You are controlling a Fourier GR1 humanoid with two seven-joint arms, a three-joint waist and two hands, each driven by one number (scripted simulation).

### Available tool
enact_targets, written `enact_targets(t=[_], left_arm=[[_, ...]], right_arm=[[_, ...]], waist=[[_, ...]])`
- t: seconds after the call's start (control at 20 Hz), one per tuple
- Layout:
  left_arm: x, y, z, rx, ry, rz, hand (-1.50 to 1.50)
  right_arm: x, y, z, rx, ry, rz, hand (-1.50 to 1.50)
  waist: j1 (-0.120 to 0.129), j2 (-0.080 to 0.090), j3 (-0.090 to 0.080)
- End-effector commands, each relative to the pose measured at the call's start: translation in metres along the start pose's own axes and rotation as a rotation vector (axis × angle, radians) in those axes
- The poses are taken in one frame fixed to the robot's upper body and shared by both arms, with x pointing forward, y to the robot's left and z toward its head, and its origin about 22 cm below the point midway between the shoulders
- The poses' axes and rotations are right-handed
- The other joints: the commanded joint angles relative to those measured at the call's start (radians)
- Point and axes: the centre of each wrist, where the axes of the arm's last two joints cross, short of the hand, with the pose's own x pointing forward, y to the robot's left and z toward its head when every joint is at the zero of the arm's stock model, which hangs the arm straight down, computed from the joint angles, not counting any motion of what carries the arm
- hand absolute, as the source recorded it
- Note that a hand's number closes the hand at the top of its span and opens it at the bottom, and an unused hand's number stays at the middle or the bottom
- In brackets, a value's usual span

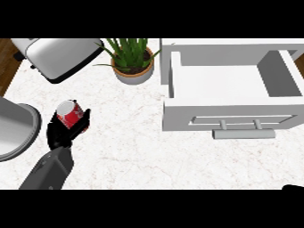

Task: Pick up the can, place it into the drawer and close the drawer

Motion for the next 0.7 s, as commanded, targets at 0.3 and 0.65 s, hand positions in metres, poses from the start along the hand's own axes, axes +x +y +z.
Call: enact_targets(t=[0.3,0.65], left_arm=[[0.004,-0.004,-0.007,-0.097,-0.069,0.043,1.5],[0.016,-0.074,0.001,-0.411,-0.085,0.072,1.5]], right_arm=[[-0.009,-0.012,-0.011,0.009,-0.017,0.01,-1.5],[0.001,0.002,-0.005,0.004,-0.014,0.007,-1.5]], waist=[[0.001,0.0,0.0],[-0.011,0.001,0.0]])
